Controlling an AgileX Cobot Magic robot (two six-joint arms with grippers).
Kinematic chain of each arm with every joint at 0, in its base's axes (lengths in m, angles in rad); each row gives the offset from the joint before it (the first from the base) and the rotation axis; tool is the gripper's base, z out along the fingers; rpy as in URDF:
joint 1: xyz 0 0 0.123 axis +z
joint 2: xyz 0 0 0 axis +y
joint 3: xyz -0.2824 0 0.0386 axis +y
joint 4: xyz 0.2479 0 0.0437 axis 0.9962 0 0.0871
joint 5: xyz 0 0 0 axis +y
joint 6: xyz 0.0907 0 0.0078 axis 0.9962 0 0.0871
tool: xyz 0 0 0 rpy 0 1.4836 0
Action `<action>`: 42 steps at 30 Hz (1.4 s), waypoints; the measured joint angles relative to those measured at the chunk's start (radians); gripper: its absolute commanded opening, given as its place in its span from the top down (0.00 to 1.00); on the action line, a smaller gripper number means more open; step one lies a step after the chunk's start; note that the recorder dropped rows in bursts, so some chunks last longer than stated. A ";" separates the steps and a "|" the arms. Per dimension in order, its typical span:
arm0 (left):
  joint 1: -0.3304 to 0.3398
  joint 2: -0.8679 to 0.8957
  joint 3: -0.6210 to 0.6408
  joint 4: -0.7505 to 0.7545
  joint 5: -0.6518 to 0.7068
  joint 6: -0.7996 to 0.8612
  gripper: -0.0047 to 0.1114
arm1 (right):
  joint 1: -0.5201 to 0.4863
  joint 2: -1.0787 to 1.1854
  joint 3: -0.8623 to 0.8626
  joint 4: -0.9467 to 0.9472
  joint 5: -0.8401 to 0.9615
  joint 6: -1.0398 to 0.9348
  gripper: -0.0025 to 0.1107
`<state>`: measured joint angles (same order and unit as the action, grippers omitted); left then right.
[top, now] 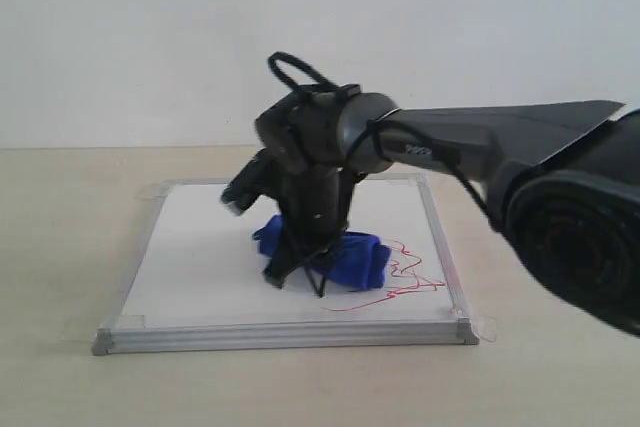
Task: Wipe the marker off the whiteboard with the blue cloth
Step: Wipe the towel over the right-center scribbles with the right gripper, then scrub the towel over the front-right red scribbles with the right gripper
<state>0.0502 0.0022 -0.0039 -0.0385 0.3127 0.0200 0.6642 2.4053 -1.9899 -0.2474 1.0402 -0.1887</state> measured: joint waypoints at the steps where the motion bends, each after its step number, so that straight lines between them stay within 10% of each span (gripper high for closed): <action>1: 0.000 0.000 0.000 0.000 0.000 0.000 0.93 | -0.034 0.000 0.000 -0.013 0.013 0.011 0.98; 11: 0.000 0.000 0.000 0.000 0.000 0.000 0.93 | -0.246 0.001 -0.002 0.183 0.029 0.004 0.98; 21: 0.000 0.000 0.000 0.000 0.000 0.000 0.93 | -0.122 0.000 0.000 0.633 0.147 -0.432 0.98; 31: 0.000 0.000 0.000 0.000 0.000 0.000 0.93 | -0.059 -0.001 -0.002 0.459 0.155 -0.276 0.98; 42: 0.000 0.000 0.000 0.000 0.000 0.000 0.93 | -0.328 -0.007 -0.002 0.277 0.164 -0.063 0.98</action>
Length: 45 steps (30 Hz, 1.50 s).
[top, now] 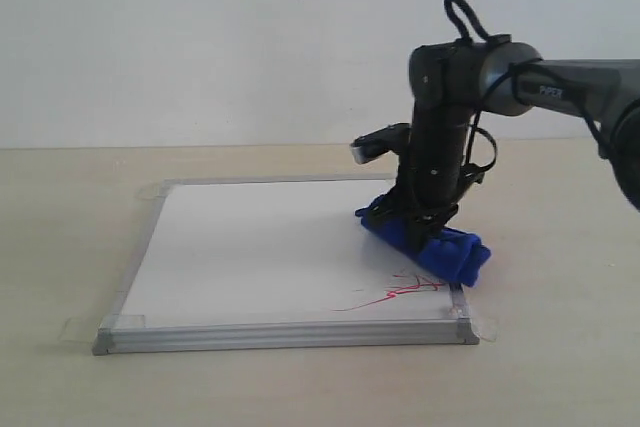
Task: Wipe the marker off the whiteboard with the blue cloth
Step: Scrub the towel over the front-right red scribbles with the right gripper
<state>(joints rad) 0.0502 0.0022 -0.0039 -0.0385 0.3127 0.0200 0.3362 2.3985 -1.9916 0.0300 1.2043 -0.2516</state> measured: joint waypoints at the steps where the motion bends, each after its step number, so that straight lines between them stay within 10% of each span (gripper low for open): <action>1: 0.000 0.000 0.000 0.000 0.000 0.000 0.93 | -0.017 0.000 0.000 0.000 0.000 0.012 0.98; 7: 0.000 0.000 0.000 0.000 0.000 0.000 0.93 | 0.005 0.000 0.000 0.069 0.000 -0.076 0.98; 15: 0.000 0.000 0.000 0.000 0.000 0.000 0.93 | 0.295 -0.002 0.000 0.085 0.000 -0.176 0.98; 33: 0.000 0.000 0.000 0.000 0.000 0.000 0.93 | -0.030 -0.155 0.270 0.102 -0.015 -0.061 0.98; 45: 0.000 0.000 0.000 0.000 0.000 0.000 0.93 | 0.148 -0.158 0.278 0.064 -0.071 -0.110 0.98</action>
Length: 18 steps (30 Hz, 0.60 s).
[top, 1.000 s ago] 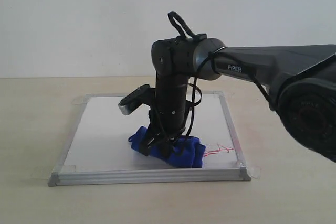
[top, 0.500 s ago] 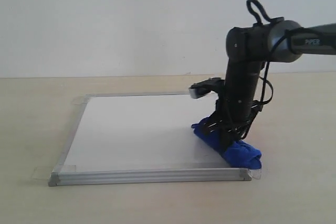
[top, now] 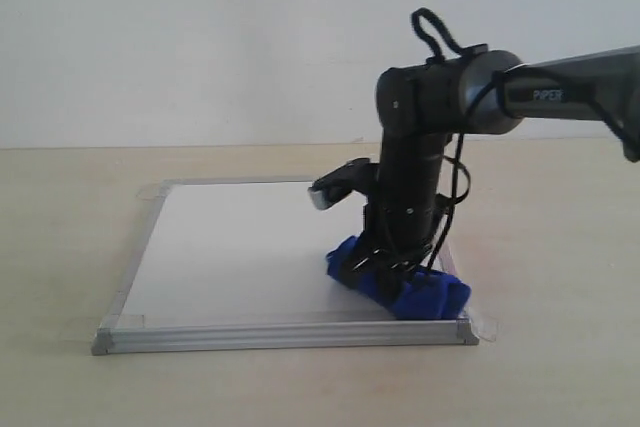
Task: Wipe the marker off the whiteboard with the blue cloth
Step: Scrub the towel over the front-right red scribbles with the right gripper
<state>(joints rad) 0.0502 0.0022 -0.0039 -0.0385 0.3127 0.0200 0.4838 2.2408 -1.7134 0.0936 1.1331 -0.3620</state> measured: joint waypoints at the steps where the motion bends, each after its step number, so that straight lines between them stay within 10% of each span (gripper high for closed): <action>1: 0.000 0.000 0.000 0.000 0.000 0.000 0.93 | 0.028 0.000 0.000 0.000 -0.011 -0.017 0.98; 10: 0.000 0.000 0.000 0.000 0.000 0.000 0.93 | 0.128 -0.002 0.000 -0.024 -0.076 -0.070 0.98; 18: 0.000 0.000 0.000 0.000 0.000 0.000 0.93 | 0.019 -0.002 0.002 -0.164 -0.062 0.100 0.98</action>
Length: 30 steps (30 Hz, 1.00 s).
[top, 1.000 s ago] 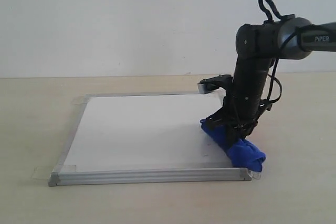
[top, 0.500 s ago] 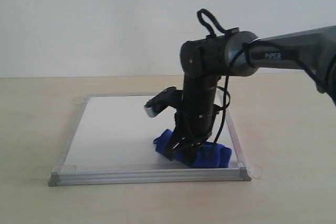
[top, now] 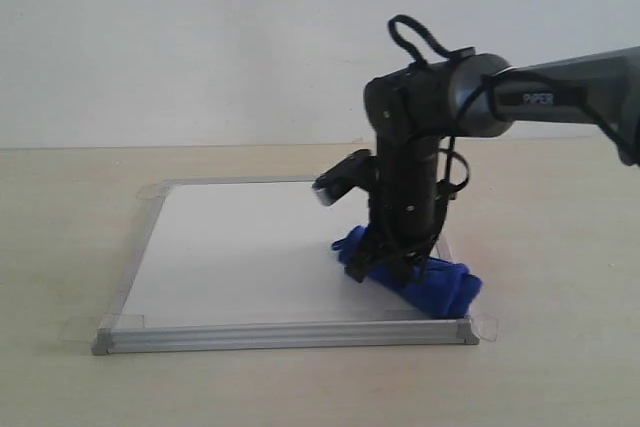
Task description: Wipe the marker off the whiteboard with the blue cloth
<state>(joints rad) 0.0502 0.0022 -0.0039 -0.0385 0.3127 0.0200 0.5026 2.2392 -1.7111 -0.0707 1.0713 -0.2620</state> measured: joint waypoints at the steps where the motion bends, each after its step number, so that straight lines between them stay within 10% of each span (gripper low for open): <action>1: 0.000 0.000 0.000 0.000 0.000 0.000 0.93 | -0.031 0.000 0.000 -0.010 0.008 0.020 0.98; 12: 0.000 0.000 0.000 0.000 0.000 0.000 0.93 | -0.162 0.001 0.004 0.002 0.043 0.089 0.98; 30: 0.000 0.000 0.000 0.000 0.000 0.000 0.93 | 0.273 0.002 0.005 0.127 -0.258 -0.104 0.98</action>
<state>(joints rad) 0.0502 0.0022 -0.0039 -0.0385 0.3127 0.0200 0.7754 2.2409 -1.7058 0.0558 0.8129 -0.3657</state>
